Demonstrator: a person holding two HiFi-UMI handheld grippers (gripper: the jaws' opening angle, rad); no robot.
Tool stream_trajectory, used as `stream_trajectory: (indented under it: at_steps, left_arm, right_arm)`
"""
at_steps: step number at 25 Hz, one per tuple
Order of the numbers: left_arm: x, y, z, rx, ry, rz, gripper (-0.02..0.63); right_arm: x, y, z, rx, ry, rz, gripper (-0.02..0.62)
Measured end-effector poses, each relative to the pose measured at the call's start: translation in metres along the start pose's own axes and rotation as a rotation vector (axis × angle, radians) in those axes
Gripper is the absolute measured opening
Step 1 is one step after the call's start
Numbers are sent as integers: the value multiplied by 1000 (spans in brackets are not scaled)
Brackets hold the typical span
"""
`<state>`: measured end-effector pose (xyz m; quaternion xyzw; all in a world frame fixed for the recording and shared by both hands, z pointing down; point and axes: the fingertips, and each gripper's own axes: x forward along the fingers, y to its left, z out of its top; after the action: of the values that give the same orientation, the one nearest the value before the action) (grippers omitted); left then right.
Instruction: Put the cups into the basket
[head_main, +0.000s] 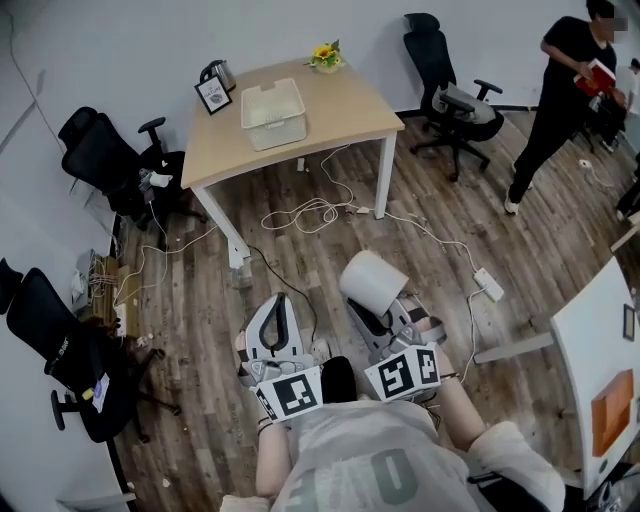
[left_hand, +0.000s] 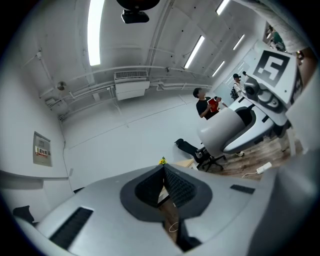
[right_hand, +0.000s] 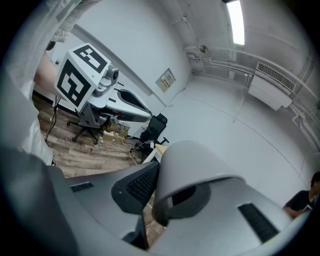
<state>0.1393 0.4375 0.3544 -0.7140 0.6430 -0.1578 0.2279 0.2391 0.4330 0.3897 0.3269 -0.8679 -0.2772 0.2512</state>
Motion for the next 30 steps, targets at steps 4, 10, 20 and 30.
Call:
stream_trajectory:
  at_steps: [4, 10, 20, 30]
  left_arm:
    - [37, 7, -5, 9, -30, -3, 9]
    - [104, 23, -23, 6, -57, -15, 9]
    - [250, 107, -66, -26, -82, 13, 9]
    - [362, 184, -90, -38, -108, 22, 9]
  right_arm:
    - [24, -18, -15, 12, 23, -18, 43]
    - [82, -47, -27, 13, 33, -27, 43]
    - [240, -121, -18, -27, 41, -18, 43]
    - [370, -186, 4, -59, 29, -14, 43]
